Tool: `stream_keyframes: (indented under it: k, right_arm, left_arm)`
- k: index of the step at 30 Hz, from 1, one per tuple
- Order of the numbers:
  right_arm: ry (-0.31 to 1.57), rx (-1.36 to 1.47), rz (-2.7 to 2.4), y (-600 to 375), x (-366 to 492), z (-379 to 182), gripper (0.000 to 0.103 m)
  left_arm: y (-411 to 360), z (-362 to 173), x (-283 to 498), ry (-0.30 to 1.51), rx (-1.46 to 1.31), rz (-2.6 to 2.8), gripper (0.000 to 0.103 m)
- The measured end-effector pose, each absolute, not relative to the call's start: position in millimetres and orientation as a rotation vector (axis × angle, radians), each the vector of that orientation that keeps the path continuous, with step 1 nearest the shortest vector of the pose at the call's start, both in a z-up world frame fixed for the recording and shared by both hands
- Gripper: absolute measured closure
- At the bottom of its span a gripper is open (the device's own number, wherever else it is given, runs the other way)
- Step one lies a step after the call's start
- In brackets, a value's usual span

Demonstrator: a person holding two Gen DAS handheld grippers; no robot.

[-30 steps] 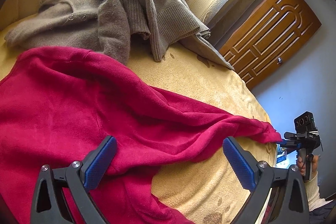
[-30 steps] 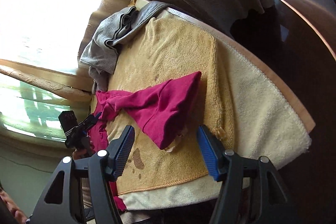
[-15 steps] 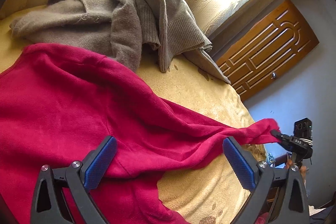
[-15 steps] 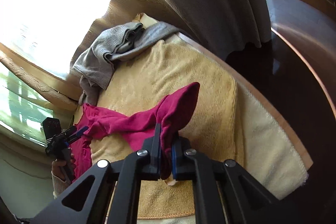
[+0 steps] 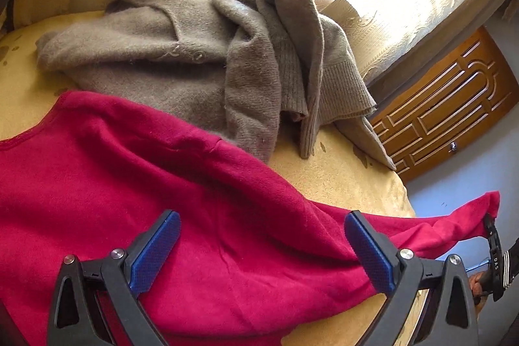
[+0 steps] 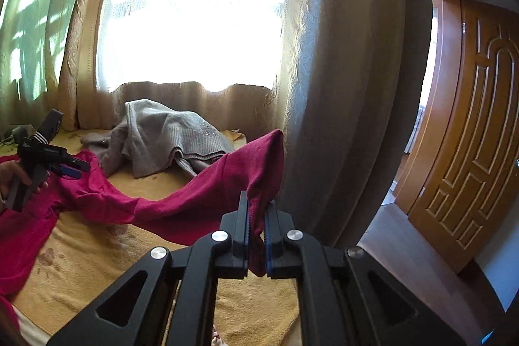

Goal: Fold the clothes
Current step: 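Lift the grasped sleeve upward with the right tool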

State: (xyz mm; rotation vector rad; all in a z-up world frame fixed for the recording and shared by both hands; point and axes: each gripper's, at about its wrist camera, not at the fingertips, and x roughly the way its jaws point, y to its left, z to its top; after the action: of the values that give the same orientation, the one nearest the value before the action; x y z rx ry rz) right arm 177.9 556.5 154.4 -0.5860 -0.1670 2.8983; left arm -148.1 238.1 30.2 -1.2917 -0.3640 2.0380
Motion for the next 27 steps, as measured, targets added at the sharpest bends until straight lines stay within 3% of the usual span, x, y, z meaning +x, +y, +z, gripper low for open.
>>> stream_keyframes:
  k: [3,8,17,27]
  right_arm:
    - [-0.11,-0.458,2.901,558.3,192.1,163.5,0.095]
    - [-0.124,-0.479,2.906,546.9,199.8,158.3,0.095]
    - [0.035,-0.609,2.897,563.3,190.6,120.8,0.095]
    - [0.255,-0.546,2.926,588.1,178.7,124.1,0.095]
  left_arm:
    - [256.5,40.0,-157.2,-0.417,-1.247,1.986,0.0]
    - [289.5,51.1,-185.7,-0.417,-1.228,1.977,0.0]
    - [249.1,68.0,-223.9,-0.585,-1.143,2.074,0.0]
    - [257.0,38.1,-153.5,-0.603,-1.275,1.775,0.0]
